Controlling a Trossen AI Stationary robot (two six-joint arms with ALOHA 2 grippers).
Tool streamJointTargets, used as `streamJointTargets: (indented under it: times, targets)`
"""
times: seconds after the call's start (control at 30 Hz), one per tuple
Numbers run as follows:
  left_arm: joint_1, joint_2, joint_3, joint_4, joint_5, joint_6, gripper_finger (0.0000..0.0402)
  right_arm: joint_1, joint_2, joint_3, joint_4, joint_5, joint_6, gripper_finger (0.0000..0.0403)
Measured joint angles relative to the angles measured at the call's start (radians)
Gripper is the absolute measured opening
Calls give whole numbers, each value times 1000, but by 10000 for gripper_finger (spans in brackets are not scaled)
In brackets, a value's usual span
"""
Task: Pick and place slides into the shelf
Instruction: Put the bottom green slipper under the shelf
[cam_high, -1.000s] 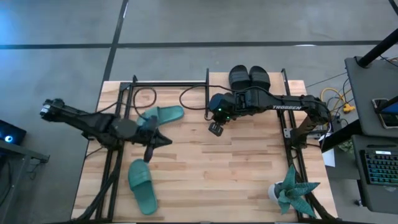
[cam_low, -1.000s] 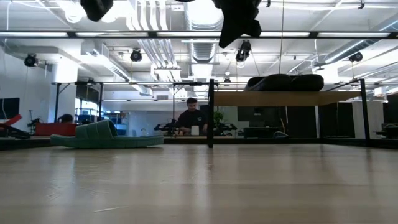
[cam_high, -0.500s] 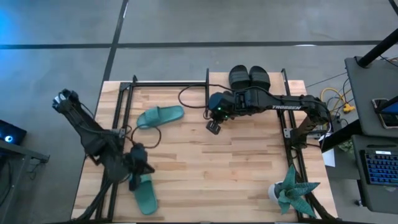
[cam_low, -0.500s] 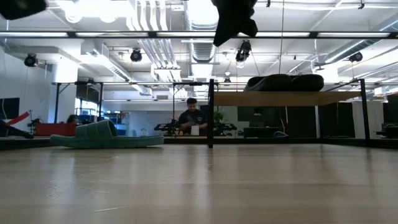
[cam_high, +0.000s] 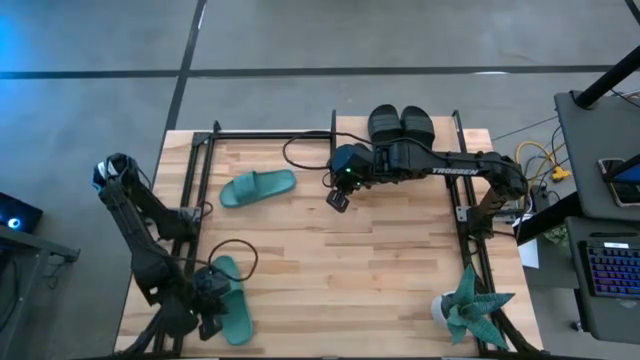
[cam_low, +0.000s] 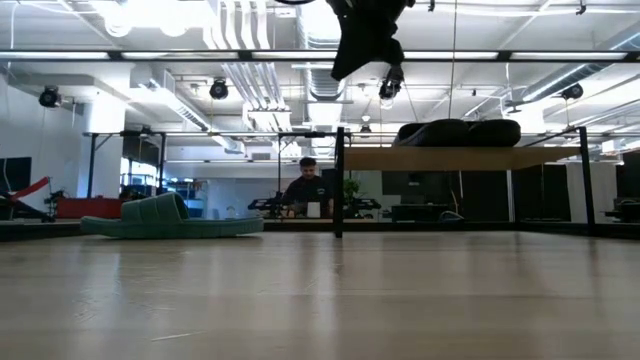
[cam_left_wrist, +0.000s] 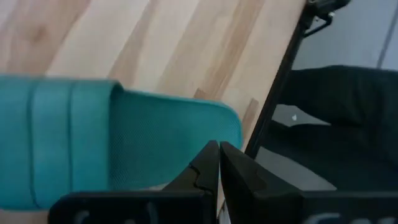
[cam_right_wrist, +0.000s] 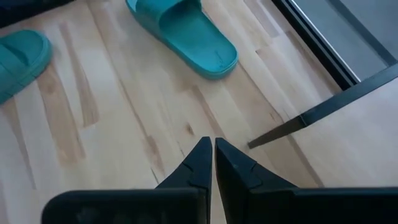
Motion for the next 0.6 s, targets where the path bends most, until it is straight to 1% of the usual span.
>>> streamJointTargets:
  times: [0.13,0.27,0.33,0.43,0.6]
  targets:
    - [-10,20,-9,-2,-2,-121,0,-2,2,-5,1,0,-1,13]
    - [-10,18,-22,-15,-12,-145,0,-2,2,-9,17,0,-1,13]
    - [-10,4,-23,-60,-35,-146,0,-2,2,-11,18,0,-1,13]
    - [-10,-35,-23,-158,-40,-174,4,-2,2,-17,19,0,0,13]
    - [-9,-121,-43,-312,-39,-208,42,-1,2,-39,18,-8,4,13]
